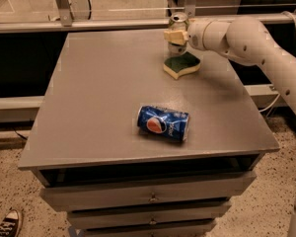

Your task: Move 7up can near sponge

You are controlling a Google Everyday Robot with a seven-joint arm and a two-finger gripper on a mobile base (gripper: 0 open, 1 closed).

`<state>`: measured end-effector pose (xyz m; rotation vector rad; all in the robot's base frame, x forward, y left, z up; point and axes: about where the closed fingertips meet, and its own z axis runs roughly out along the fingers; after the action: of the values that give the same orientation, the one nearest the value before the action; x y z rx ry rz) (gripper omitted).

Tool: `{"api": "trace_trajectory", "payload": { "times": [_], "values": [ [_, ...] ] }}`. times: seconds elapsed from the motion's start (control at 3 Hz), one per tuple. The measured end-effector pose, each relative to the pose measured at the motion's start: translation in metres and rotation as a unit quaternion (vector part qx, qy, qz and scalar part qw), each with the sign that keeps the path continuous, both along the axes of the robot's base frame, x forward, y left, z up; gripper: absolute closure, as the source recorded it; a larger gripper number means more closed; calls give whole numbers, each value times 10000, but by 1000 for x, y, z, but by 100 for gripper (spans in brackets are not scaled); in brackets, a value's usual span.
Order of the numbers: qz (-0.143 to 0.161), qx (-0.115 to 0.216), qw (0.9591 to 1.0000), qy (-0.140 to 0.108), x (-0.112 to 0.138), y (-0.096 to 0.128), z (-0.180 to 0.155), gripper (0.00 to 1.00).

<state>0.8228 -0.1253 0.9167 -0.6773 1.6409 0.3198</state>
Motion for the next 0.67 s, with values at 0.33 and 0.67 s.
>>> {"api": "trace_trajectory", "payload": {
  "times": [0.33,0.67],
  "values": [
    [-70,144,9997,201,-5,-7,-9,30],
    [-76,253,9992,313,-7,-7,-16,6]
  ]
}}
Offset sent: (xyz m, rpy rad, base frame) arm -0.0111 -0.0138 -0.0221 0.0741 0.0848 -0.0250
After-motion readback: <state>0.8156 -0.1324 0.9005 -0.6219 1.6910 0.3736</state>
